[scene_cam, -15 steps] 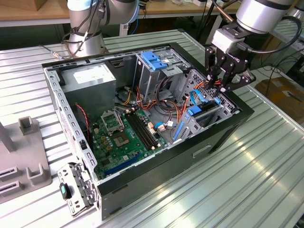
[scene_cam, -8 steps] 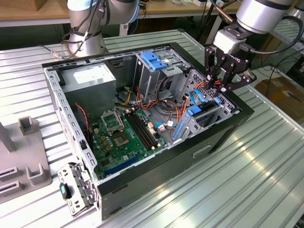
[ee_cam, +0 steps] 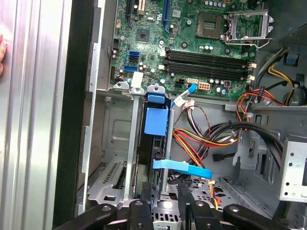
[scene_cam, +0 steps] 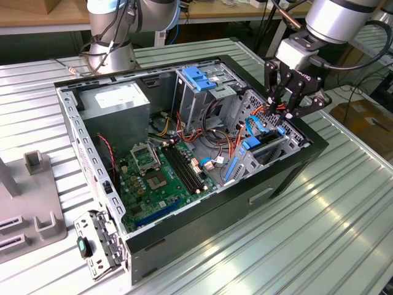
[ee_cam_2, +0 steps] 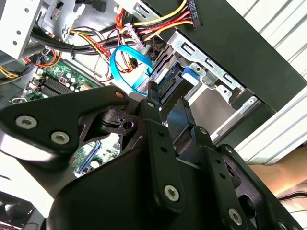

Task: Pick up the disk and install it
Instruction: 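Insert the second disk wire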

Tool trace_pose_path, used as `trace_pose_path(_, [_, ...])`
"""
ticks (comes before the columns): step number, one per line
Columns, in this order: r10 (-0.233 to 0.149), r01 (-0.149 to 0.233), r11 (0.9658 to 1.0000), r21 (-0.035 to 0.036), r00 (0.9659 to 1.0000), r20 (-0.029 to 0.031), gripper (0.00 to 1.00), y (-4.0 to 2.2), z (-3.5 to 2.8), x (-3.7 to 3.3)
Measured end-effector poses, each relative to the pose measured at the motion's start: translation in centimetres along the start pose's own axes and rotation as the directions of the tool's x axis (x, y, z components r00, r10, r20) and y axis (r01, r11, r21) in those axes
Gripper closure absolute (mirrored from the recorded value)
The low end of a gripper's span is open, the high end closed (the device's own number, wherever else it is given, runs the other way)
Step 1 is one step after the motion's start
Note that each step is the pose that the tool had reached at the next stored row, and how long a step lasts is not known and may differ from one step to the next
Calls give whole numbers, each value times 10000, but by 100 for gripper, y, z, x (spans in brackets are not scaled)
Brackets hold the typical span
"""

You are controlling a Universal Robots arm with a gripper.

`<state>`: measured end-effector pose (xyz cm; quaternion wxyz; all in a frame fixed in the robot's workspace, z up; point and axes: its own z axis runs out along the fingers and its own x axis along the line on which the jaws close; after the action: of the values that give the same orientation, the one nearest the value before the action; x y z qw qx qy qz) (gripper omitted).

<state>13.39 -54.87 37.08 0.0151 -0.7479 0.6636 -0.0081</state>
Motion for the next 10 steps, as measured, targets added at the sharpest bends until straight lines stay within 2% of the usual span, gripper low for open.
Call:
trace_pose_path(3, [-300,300,9995,-2,9995,10,64,0,0,0])
trace_pose_path(6, [-791,791,9969,-5,9969,26,64,0,0,0])
trace_pose_path(10, [-911,911,9958,-5,9958,31,64,0,0,0])
